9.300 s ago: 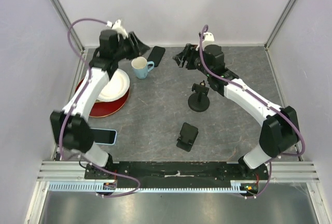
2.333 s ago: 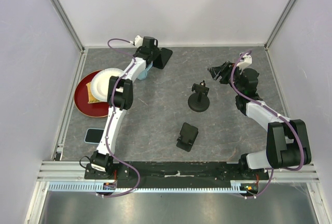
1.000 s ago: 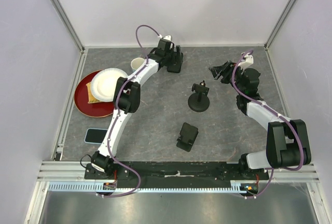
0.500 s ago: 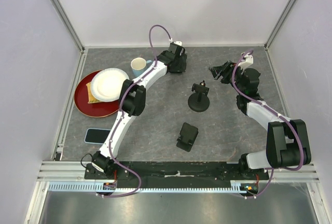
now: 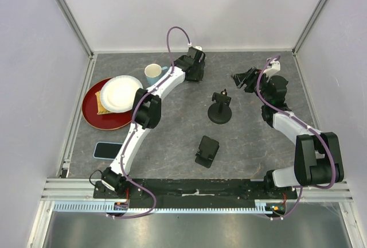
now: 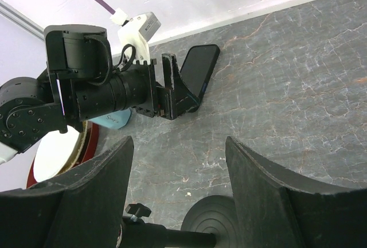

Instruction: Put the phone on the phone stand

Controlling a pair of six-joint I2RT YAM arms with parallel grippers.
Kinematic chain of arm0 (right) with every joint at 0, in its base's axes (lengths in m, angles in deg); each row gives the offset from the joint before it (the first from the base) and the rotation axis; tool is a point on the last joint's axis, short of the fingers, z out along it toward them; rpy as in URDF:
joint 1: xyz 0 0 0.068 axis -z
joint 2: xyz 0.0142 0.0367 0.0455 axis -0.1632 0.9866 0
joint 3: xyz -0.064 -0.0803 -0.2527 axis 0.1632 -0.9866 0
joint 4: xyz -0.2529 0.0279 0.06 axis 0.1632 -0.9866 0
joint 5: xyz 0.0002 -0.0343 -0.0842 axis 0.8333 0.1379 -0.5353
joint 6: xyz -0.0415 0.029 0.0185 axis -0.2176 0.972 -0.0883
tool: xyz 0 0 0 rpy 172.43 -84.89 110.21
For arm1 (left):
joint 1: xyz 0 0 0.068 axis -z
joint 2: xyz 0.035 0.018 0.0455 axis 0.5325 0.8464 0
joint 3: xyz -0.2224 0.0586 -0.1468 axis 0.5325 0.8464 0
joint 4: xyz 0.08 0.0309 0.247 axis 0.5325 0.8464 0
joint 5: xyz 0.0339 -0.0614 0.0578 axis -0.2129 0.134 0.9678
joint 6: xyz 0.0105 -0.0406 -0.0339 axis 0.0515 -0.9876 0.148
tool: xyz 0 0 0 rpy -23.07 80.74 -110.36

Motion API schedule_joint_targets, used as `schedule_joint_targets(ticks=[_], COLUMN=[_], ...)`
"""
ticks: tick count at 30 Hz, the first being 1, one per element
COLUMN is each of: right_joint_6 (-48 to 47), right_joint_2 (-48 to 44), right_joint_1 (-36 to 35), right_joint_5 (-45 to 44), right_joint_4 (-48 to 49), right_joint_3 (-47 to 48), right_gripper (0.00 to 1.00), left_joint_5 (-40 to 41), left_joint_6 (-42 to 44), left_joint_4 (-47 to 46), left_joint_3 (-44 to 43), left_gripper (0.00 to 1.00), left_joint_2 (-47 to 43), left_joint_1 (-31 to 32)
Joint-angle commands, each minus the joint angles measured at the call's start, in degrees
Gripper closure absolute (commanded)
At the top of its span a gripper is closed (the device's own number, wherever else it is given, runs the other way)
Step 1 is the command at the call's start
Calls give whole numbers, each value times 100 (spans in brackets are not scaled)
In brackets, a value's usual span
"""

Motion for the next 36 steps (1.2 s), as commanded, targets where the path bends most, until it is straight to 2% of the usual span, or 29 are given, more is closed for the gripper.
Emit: schedule_joint_targets(ticks=[1,4,9,15,20,21,24,25,27,28,33,36], right_joint_6=[34,25,34,60,69,78,104,113,122,113,96,104], right_joint_2=[6,6,15,24,15,15,24,41,33,33,15,15], right_joint_1=[49,58,67,76,93,84,93,93,93,93,137,163], right_joint_5=[51,42,42,60,60,60,77,77,86,86,68,68], right_joint_4=[288,279,279,270,279,288,305,323,340,341,323,332], right_joint_3=[-19,-19,-28,-19,-28,-28,-37,-37,-37,-45,-54,-54], right_gripper=[28,28,28,28,27,28,27,27,28,27,28,27], left_joint_5=[97,-79,-159,7,167,27,-149,-167,-211,-229,7,-70], left_joint_6=[370,370,247,27,-184,-210,-342,-359,-351,-290,-140,-123], left_joint_4=[95,95,130,121,-81,-151,-275,-275,-213,-161,726,1191], left_joint_3=[-185,61,817,2405,3857,4268,4667,4659,4502,4396,3029,2246], left_gripper=[54,62,68,78,79,77,54,41,32,24,17,16], left_joint_2=[60,-54,-562,-1336,-2382,-2505,-2831,-2857,-2805,-2753,-1920,-1558], left_joint_1=[44,53,79,202,316,317,325,325,317,317,290,211])
